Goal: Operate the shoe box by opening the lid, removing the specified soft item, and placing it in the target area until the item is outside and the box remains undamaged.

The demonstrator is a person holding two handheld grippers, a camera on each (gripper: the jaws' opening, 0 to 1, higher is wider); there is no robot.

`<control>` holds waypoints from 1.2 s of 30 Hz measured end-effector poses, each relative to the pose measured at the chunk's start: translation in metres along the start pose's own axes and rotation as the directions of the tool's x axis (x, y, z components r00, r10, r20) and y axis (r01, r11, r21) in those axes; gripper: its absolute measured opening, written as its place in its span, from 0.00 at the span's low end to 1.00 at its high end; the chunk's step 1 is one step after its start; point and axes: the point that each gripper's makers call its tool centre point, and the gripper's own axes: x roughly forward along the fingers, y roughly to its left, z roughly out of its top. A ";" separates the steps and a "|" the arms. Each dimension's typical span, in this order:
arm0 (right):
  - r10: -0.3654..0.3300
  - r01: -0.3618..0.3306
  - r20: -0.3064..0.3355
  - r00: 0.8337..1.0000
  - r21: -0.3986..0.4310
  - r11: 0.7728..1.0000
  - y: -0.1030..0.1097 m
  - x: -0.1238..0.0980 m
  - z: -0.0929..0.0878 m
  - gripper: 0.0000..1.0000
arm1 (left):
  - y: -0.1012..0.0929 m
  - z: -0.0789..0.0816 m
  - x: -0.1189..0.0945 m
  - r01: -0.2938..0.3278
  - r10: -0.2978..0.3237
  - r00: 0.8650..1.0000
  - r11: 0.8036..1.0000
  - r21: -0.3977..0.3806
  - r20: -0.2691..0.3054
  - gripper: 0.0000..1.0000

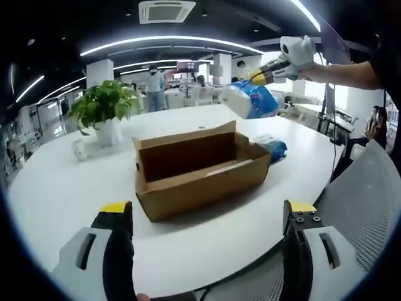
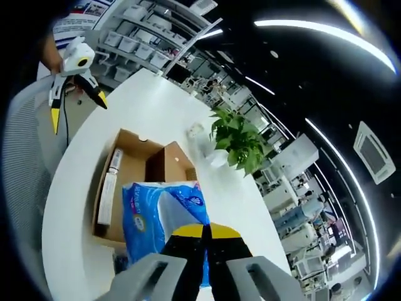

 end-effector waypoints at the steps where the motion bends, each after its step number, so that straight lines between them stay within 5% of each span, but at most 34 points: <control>1: -0.004 0.004 -0.001 1.000 -0.002 1.000 -0.001 -0.002 -0.002 0.00 | 0.000 0.000 0.000 0.001 -0.001 1.000 1.000 0.000 0.001 0.99; 36: -0.092 0.093 -0.068 0.993 0.005 0.996 -0.030 -0.060 -0.077 0.00 | -0.004 -0.005 0.003 0.020 -0.020 0.999 1.000 0.015 -0.030 0.99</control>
